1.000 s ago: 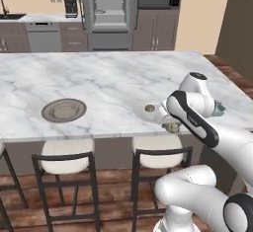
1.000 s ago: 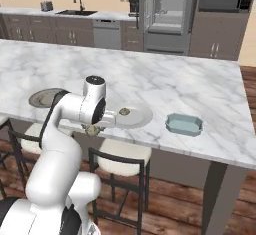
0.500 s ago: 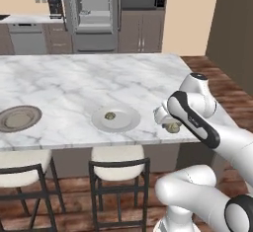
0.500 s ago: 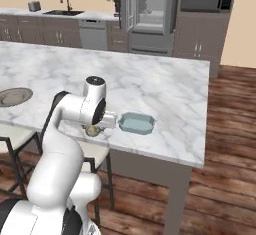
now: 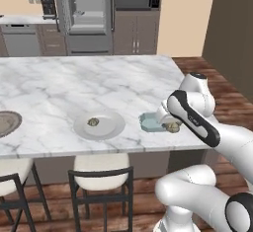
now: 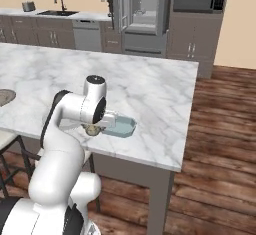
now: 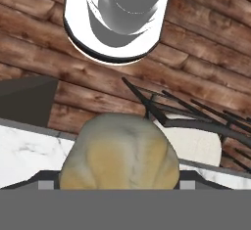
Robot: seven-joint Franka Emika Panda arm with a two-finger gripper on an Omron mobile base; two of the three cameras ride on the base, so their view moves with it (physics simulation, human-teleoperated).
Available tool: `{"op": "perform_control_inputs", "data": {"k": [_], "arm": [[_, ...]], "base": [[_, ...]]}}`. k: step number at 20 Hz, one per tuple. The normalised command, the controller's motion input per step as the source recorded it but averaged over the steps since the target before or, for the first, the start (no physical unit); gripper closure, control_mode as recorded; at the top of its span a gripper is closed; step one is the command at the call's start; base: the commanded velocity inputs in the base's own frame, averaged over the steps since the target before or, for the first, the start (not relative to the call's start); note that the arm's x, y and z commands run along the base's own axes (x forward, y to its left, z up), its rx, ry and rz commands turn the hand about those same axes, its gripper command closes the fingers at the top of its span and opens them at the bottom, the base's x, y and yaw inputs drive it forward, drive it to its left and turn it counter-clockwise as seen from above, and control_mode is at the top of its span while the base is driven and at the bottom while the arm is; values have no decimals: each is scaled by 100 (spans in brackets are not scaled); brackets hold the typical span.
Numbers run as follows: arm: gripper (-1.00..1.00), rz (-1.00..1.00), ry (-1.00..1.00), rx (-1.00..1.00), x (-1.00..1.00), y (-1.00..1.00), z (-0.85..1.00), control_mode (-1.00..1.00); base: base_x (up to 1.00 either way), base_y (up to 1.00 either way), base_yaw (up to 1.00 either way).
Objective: Place two dumplings into each of the tupperware containers and then place the containers in the fridge.
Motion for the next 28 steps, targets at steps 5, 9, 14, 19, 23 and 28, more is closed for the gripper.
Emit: {"op": "perform_control_inputs", "data": {"k": [5, 9, 14, 19, 23, 28], "arm": [[100, 0, 0, 0, 0, 0, 0, 100], [100, 0, 0, 0, 0, 0, 0, 100], [100, 0, 0, 0, 0, 0, 0, 100], [100, 0, 0, 0, 0, 0, 0, 100], [100, 0, 0, -3, 49, 6, 18, -100], [100, 0, 0, -3, 78, 0, 0, -100]], "base": [[39, -56, 0], [48, -22, 0], [32, 1, 0], [37, 8, 0], [0, 0, 0], [0, 0, 0]]}}
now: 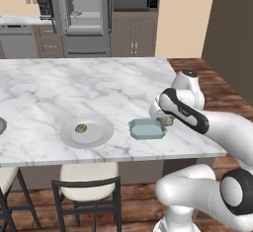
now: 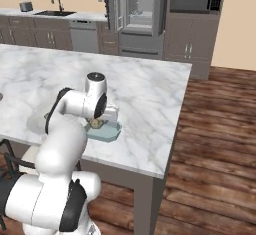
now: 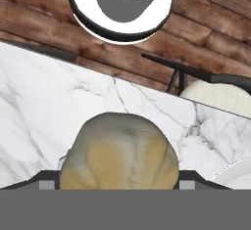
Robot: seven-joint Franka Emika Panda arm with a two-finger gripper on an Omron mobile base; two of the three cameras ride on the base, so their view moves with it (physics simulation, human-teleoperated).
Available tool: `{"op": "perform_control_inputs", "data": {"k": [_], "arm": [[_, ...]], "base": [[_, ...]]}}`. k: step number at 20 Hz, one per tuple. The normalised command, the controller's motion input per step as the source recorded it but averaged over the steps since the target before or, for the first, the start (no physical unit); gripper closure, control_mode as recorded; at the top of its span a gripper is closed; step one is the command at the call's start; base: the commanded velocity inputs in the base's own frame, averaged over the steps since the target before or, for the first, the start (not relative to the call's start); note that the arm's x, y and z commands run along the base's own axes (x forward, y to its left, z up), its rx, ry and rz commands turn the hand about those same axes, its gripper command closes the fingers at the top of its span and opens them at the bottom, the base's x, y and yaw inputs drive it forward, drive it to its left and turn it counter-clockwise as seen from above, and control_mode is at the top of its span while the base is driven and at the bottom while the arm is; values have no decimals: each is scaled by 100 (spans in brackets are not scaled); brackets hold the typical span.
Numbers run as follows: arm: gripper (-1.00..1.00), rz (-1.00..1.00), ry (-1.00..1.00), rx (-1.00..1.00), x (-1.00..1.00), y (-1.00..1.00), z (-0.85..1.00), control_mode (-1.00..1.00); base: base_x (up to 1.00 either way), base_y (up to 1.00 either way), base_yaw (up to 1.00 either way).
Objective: Place two dumplings into each of the tupperware containers and then place the containers in the fridge.
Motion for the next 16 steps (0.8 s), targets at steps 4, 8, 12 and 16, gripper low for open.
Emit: {"op": "perform_control_inputs", "data": {"k": [4, 8, 12, 16], "arm": [[100, 0, -1, -5, 62, 8, -34, -100], [100, 0, 0, -12, 47, 32, -71, -100], [100, 0, 0, -8, 54, 33, -68, -100], [100, 0, 0, 0, 52, -7, -32, -100]], "base": [[0, 0, 0], [0, 0, 0], [0, 0, 0], [0, 0, 0]]}}
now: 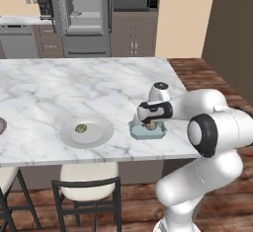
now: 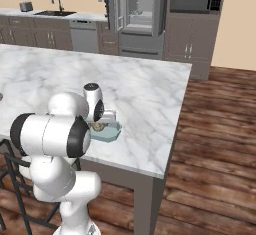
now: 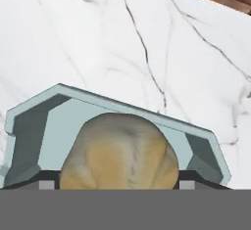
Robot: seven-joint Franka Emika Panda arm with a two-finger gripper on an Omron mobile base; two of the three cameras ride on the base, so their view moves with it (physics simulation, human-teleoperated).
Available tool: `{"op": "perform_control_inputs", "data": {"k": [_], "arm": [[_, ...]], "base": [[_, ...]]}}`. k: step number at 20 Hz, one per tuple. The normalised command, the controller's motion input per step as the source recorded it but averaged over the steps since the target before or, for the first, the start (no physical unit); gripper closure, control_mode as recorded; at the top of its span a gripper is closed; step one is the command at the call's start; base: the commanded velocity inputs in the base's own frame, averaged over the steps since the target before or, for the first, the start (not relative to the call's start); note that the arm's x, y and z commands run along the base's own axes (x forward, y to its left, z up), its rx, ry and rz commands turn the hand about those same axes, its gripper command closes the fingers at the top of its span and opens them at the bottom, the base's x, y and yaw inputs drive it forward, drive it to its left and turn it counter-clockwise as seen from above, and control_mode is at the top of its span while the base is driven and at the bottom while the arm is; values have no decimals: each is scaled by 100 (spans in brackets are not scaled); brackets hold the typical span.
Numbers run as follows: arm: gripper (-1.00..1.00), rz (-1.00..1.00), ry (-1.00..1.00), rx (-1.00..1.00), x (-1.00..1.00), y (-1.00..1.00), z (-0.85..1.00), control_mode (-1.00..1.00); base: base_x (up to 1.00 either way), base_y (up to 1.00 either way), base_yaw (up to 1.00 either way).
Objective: Place two dumplings into each of the tupperware containers and then place the containers in the fridge.
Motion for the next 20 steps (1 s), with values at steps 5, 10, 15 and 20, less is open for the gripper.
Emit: {"op": "perform_control_inputs", "data": {"k": [5, 10, 15, 20], "arm": [[100, 0, 0, 0, 37, -20, -25, -100], [100, 0, 3, 0, 22, 0, -29, -100], [-100, 0, 2, 0, 10, 0, -2, -100], [-100, 0, 0, 0, 16, 0, 0, -100]], "base": [[0, 0, 0], [0, 0, 0], [0, 0, 0], [0, 0, 0]]}}
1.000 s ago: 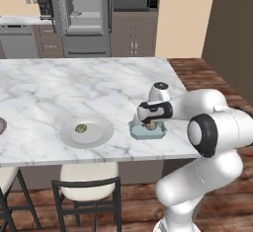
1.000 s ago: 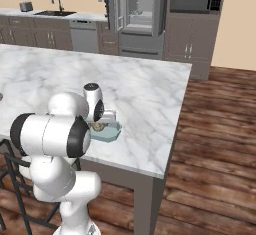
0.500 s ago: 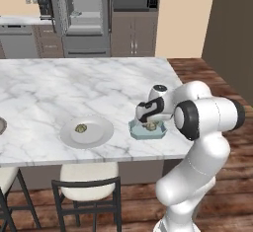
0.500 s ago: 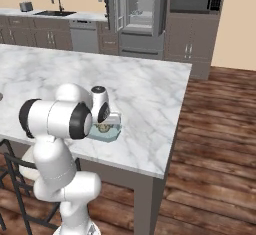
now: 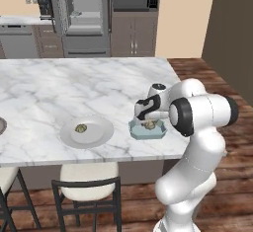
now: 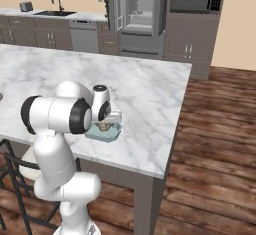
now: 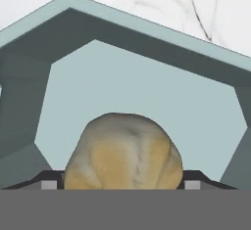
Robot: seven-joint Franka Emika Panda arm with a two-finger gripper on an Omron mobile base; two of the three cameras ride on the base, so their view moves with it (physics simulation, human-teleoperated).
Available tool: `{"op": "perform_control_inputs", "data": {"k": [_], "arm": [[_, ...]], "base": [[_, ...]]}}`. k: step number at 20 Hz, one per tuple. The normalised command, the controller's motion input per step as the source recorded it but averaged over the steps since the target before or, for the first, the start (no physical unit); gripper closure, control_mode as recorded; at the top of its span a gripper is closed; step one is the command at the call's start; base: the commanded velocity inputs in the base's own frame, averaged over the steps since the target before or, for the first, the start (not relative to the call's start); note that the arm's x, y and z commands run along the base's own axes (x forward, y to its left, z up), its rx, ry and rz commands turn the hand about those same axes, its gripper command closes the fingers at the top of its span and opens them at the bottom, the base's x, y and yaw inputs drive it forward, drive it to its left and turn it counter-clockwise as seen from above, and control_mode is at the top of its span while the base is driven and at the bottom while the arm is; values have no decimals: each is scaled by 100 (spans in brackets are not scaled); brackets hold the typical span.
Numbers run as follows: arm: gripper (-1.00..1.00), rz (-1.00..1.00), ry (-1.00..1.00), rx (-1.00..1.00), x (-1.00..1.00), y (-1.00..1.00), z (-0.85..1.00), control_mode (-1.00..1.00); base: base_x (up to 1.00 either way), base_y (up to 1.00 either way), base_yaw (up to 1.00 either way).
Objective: Place two dumplings into each of the tupperware containers and then place the containers in the fridge.
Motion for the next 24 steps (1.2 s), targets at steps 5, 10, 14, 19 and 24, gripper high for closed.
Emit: {"op": "perform_control_inputs", "data": {"k": [5, 10, 14, 19, 24], "arm": [[-100, 0, 0, 0, 11, 0, 0, -100], [-100, 5, -5, 8, -35, 0, 66, -100], [-100, 33, -8, 1, -100, 22, 100, -100], [-100, 41, 5, 0, -90, 74, 99, -100], [-100, 45, 7, 0, -24, 100, 57, -100]], "base": [[0, 0, 0], [0, 0, 0], [0, 0, 0], [0, 0, 0], [0, 0, 0]]}}
